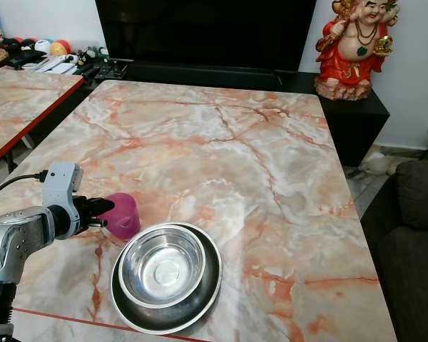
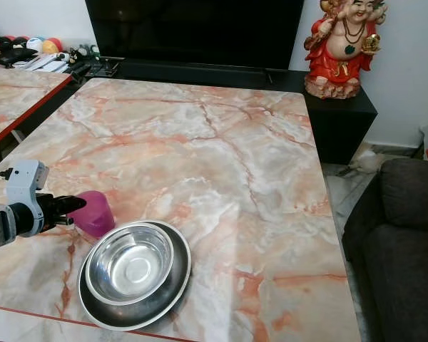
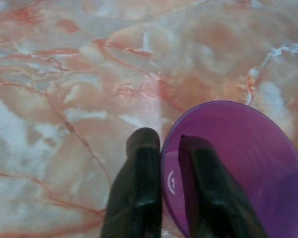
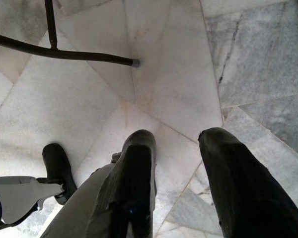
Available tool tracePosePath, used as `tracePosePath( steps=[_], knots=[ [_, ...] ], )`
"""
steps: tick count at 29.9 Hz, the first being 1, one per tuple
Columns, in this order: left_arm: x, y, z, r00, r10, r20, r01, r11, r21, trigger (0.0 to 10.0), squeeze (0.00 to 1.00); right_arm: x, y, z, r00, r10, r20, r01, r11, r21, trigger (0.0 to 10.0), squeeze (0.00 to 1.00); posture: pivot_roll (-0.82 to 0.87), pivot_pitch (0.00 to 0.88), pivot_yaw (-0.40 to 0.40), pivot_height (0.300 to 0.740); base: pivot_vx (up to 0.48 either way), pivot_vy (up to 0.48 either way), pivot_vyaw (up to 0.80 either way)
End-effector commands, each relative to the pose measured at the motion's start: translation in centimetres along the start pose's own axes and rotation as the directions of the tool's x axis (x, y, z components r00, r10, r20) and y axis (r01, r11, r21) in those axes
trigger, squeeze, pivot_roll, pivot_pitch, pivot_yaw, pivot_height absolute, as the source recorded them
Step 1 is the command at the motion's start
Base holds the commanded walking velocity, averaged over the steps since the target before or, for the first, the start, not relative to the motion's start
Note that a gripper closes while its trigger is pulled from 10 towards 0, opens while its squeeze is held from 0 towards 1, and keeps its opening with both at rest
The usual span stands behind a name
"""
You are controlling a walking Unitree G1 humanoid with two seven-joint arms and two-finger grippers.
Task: Setting the table
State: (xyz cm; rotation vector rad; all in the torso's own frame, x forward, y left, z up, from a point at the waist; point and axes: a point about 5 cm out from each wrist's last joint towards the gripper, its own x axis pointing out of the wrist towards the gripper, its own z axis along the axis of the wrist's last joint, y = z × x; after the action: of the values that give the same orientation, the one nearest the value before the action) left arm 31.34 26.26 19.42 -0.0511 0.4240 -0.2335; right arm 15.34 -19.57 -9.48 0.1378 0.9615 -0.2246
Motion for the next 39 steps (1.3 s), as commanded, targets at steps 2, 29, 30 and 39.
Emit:
tracePosePath(
  steps=[2, 29, 30, 39],
  knots=[
    [-0.4, 0.1, 0.5, 1.0, 0.01, 0.007, -0.01, 1.0, 0.008, 10.0, 0.53, -0.1, 0.0, -0.7, 1.0, -0.001, -0.029, 0.001, 1.0, 0.006, 10.0, 0.0, 0.04, 0.112, 0.022, 0.74, 0.0, 0.0, 0.0],
    [-0.2, 0.0, 0.9, 0.999, 0.027, 0.046, -0.028, 1.0, 0.013, 10.0, 0.0, -0.1, 0.1, -0.7, 0.999, 0.003, -0.032, -0.003, 1.0, -0.003, 10.0, 0.0, 0.04, 0.113, 0.018, 0.74, 0.0, 0.0, 0.0],
    [-0.1, 0.0, 0.7, 0.999, 0.03, 0.042, -0.031, 0.999, 0.013, 10.0, 0.0, -0.1, 0.1, -0.7, 0.999, 0.003, -0.032, -0.003, 1.0, -0.003, 10.0, 0.0, 0.04, 0.114, 0.019, 0.74, 0.0, 0.0, 0.0],
    [0.0, 0.0, 0.4, 0.999, 0.035, 0.03, -0.035, 0.999, 0.009, 10.0, 0.0, -0.1, 0.1, -0.7, 0.999, 0.005, -0.034, -0.005, 1.0, -0.006, 10.0, 0.0, 0.04, 0.114, 0.017, 0.74, 0.0, 0.0, 0.0]
  ],
)
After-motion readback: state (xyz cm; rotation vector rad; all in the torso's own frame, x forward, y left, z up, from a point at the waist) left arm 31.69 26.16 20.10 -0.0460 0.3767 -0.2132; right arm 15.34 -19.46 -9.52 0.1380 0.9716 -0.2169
